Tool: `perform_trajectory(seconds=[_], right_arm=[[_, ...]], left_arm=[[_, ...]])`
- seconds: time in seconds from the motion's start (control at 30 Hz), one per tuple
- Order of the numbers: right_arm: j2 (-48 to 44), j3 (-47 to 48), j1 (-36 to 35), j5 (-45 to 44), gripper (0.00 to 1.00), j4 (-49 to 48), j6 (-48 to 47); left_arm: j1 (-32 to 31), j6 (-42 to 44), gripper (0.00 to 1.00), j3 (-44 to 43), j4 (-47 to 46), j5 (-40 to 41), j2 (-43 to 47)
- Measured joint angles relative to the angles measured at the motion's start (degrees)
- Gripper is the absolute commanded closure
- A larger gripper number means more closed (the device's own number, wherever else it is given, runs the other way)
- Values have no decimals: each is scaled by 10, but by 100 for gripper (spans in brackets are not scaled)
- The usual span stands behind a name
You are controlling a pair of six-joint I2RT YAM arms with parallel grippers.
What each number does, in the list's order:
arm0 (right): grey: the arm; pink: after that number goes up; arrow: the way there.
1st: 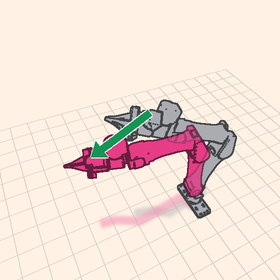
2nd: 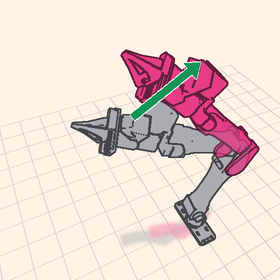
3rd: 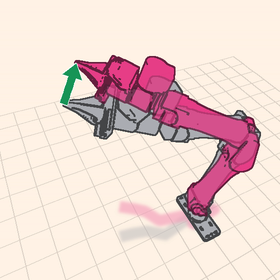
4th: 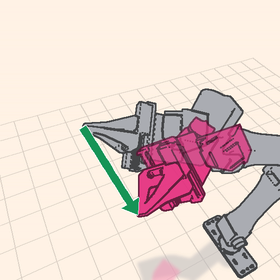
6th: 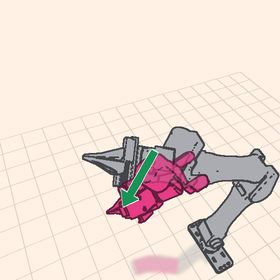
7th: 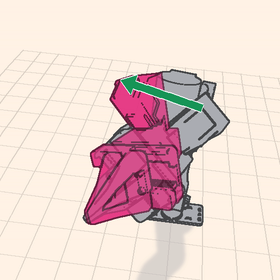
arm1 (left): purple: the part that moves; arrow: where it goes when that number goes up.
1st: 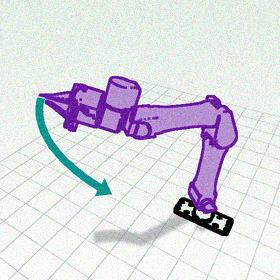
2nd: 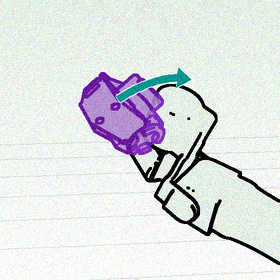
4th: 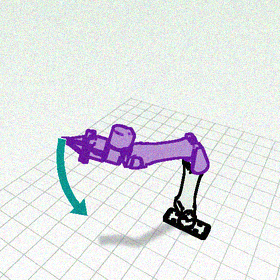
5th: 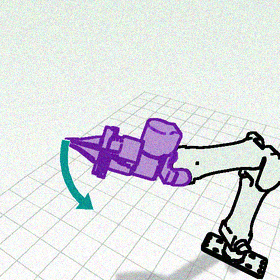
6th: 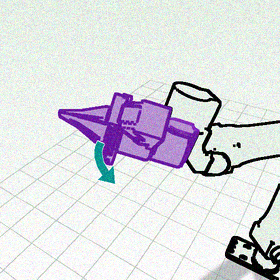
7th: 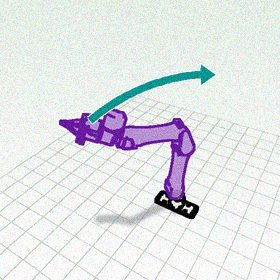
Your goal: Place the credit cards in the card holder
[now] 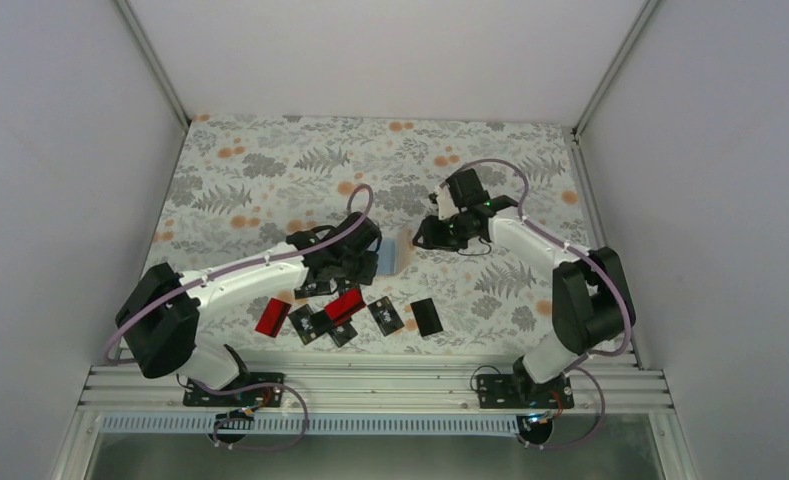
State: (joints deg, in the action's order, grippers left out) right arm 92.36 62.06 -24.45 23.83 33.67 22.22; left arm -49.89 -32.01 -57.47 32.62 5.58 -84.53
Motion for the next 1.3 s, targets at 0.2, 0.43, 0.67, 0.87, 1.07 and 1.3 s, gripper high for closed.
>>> perform_trajectory(seconds=[0.2, 0.43, 0.67, 0.87, 1.07, 1.3], right_arm=[[-43, -19, 0, -2, 64, 2, 2], [-163, -98, 0, -16, 58, 5, 26], [-353, -156, 2, -50, 34, -20, 62], [-352, -163, 4, -63, 0, -19, 63], [-352, -224, 5, -66, 0, 23, 98], [-491, -300, 5, -63, 0, 89, 203]], left_arm=[[-26, -4, 63, 0, -10, -2, -14], [-67, -16, 63, 0, -30, -8, -47], [-87, -30, 63, 3, -54, -13, -56], [-112, -32, 64, -16, -75, -26, -113], [-136, -35, 64, -82, -99, -47, -212], [-136, -32, 66, -116, -116, -63, -262]])
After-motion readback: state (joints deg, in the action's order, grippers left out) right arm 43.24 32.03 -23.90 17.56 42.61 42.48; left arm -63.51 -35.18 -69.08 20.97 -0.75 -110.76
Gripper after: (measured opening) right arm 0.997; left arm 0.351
